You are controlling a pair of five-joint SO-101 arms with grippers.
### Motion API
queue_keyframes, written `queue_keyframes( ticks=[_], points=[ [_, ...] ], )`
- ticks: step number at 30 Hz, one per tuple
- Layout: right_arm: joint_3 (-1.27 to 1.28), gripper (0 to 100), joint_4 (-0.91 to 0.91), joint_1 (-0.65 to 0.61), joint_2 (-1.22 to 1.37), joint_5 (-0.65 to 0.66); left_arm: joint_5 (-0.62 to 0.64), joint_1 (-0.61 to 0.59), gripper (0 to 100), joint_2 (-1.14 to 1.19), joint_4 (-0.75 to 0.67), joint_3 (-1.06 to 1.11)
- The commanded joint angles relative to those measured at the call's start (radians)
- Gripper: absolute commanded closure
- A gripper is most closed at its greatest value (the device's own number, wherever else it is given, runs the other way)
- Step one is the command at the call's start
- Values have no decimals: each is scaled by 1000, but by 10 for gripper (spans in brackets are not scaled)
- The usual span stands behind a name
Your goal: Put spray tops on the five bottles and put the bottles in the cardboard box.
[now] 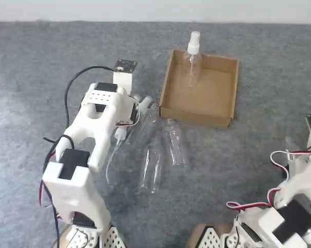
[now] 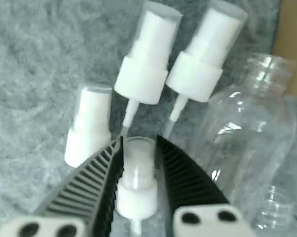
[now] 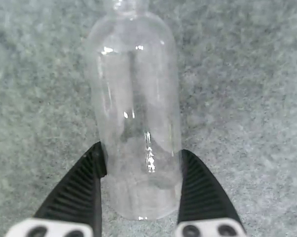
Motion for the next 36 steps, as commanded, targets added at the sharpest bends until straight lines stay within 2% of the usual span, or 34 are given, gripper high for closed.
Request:
queue_keyframes(
  ticks=[1, 11, 14, 18, 27, 36],
  points=[
    [-38, 992, -16, 5, 1, -9, -18, 0, 964, -18, 3, -10],
    [-38, 992, -16, 5, -2, -8, -84, -28, 979, -34, 186, -171],
    [-38, 992, -16, 5, -2, -8, -91, -80, 937, -94, 187, -236],
    [-38, 992, -16, 5, 1, -8, -196, -107, 873, -83, 195, -320],
    [-34, 992, -8, -4, 1, -8, -307, -126, 874, 144, 216, -475],
    [-34, 992, -7, -4, 2, -8, -319, -133, 875, 253, 187, -479]
  ],
)
